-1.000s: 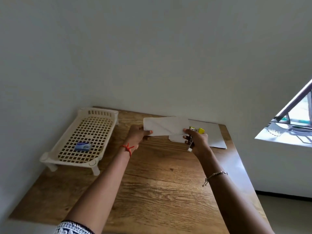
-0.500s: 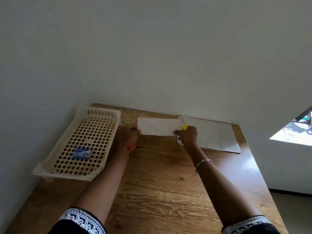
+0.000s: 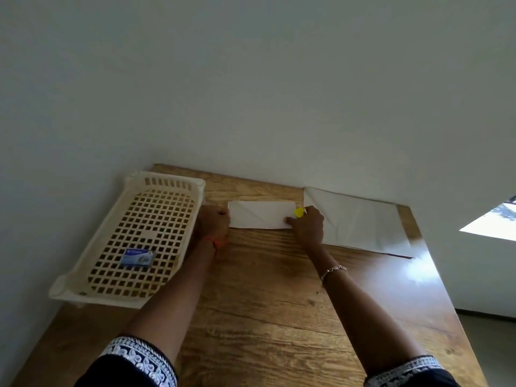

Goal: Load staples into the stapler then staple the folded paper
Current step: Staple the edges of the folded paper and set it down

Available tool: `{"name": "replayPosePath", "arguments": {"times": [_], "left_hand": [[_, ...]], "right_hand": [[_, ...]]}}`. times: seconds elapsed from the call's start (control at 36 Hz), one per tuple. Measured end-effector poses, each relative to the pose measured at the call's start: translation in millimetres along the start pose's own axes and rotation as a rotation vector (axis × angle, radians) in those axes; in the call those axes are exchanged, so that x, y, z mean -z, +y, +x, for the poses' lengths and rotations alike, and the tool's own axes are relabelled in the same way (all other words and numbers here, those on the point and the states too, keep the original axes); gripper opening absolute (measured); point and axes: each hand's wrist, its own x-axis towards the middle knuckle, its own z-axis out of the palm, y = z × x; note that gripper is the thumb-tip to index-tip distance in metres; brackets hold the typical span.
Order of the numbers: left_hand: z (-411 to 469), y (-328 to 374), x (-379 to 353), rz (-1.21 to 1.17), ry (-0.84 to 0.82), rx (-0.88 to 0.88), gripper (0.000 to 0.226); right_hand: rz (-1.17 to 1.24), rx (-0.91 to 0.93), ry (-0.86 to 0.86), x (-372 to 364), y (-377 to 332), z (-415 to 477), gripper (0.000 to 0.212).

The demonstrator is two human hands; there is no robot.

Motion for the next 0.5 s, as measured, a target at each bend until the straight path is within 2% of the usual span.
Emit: {"name": "replayPosePath", "arguments": {"times": [0.08,0.17,0.25,0.39,0.5], "left_hand": [[1,0,2,-0.012,0.003,-0.001,0.026],[0,4,7,-0.059,0.018,-0.032,0.027],[-1,13,14,-0.098,0.036,-0.107,0.027],[-9,32,38,-0.155,0.134,-0.215,0.02],[-9,32,68,-0.178,0.271,-0.227,0.021]], "right_hand": [[0.067,0.042,-0.007,3,-9,3,0.036],[0.204,0.054,-0.132,7,-24,2,0.043],[0.351,0.05,-0.254,6,-43,1,0.038],[0.308,0.212,-0.396,1,-86,-6,0.035],[0.219,0.372,-0.513,-15,-118,-25,0.018]]}}
